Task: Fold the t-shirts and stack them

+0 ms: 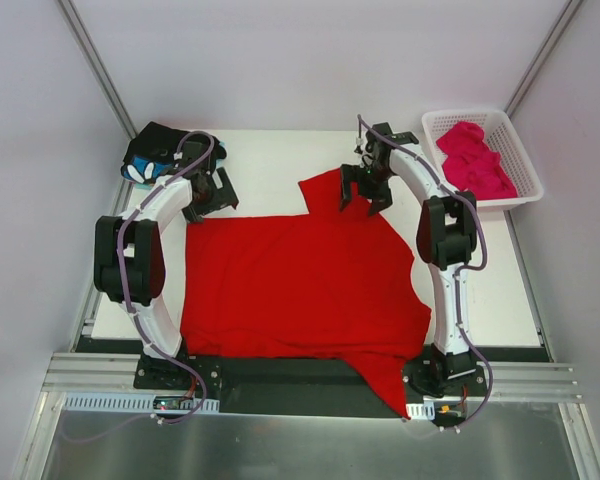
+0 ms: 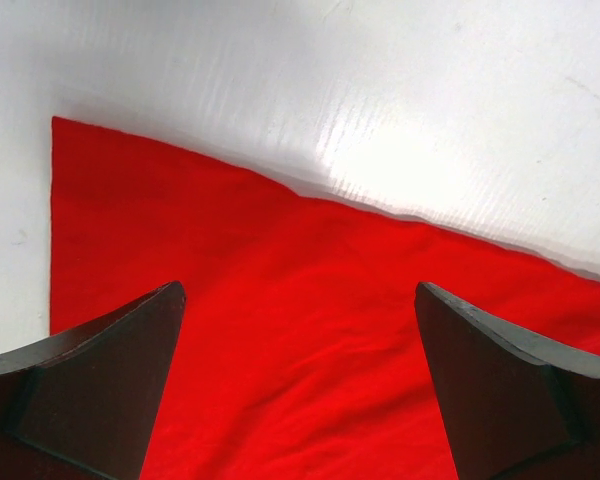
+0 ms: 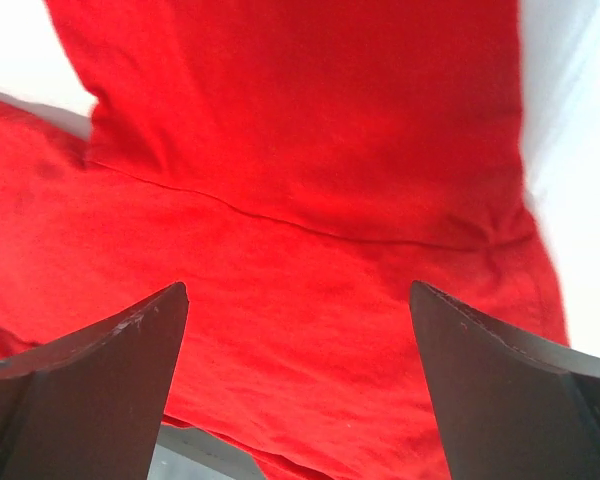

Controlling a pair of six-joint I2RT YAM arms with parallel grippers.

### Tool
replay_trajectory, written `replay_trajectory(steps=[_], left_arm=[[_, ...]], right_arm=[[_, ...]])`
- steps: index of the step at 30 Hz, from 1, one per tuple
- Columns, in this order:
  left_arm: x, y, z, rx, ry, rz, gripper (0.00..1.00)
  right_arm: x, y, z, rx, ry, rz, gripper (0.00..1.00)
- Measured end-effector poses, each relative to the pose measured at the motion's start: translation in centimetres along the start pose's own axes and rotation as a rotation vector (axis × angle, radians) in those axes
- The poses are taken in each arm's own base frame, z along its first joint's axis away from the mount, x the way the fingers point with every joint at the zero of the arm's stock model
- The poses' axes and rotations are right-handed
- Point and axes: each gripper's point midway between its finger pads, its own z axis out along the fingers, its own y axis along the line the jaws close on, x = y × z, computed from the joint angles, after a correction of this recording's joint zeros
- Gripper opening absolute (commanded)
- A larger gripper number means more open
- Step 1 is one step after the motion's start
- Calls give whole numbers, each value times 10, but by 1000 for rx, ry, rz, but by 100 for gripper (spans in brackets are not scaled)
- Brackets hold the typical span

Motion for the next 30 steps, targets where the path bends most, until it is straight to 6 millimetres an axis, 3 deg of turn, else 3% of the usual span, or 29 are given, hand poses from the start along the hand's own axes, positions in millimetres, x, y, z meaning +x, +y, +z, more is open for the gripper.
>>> replay_trajectory(steps=[5,11,20,24,30], left_arm=[[-11,-8,-1,34,-42,-12,99],[-19,-14,-17,77,-111,-26,99],[-25,-18,-46,129,-191,-57,99],[-25,-18,-60,147,-217,-65,99],[-29,-20,-84,181,-270,-69,99]], right_arm=[[-13,22,-1,-157,-42,-5,96],[-43,52,-19,-340,-165,-46,96],[-100,63,-45,-612,-358,-27,96],[-115,58,-30,-692,-367,30,96],[-113,48,18,-722,-286,132,96]])
